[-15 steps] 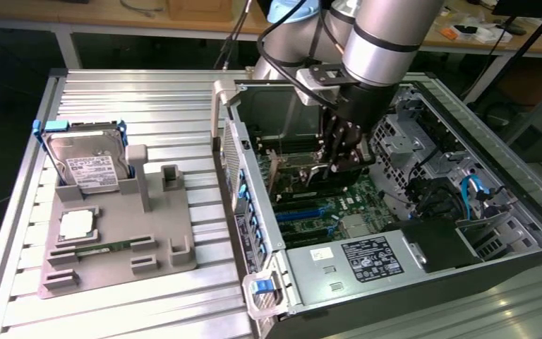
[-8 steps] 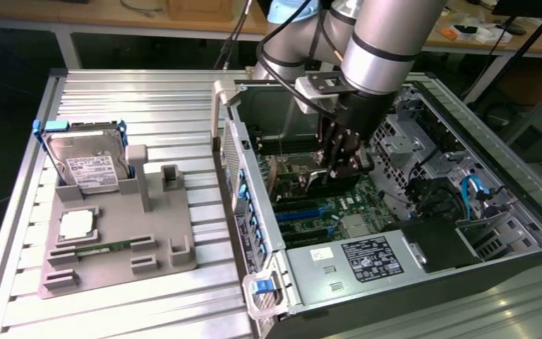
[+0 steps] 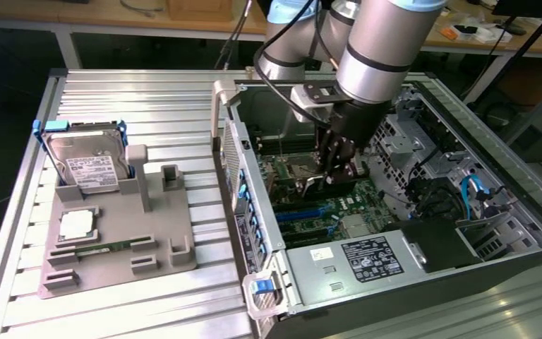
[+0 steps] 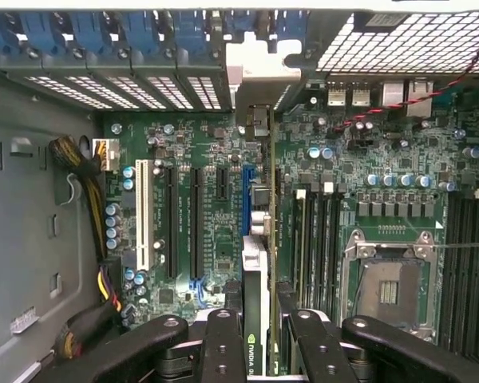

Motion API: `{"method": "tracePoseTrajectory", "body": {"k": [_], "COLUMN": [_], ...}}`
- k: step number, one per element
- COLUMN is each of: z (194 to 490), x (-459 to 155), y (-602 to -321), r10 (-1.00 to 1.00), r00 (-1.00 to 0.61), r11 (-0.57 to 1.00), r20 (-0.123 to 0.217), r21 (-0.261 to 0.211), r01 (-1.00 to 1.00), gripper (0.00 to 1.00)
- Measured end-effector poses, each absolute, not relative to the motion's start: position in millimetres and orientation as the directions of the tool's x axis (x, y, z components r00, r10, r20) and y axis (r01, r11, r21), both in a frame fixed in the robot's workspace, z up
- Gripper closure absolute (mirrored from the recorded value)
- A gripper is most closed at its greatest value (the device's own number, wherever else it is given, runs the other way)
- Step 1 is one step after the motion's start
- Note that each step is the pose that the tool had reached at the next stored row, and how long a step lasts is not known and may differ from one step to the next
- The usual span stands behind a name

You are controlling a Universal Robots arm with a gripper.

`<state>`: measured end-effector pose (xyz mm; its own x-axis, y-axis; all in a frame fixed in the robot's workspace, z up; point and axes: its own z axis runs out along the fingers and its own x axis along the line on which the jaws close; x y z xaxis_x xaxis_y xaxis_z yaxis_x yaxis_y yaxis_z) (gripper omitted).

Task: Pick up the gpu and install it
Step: 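Insert the gpu into the slot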

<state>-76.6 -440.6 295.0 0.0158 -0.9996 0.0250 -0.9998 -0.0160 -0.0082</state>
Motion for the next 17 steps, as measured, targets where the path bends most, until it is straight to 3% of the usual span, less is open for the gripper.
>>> {"method": "tracePoseTrajectory", "body": {"k": [17], "z": [281], "x": [-84], "y": [-447], "r10": [-1.000], "r00": [0.016], "r11": [-0.016], "r20": [0.025], "r21": [-0.009], "r01": [-1.000], "gripper": [0.73]}}
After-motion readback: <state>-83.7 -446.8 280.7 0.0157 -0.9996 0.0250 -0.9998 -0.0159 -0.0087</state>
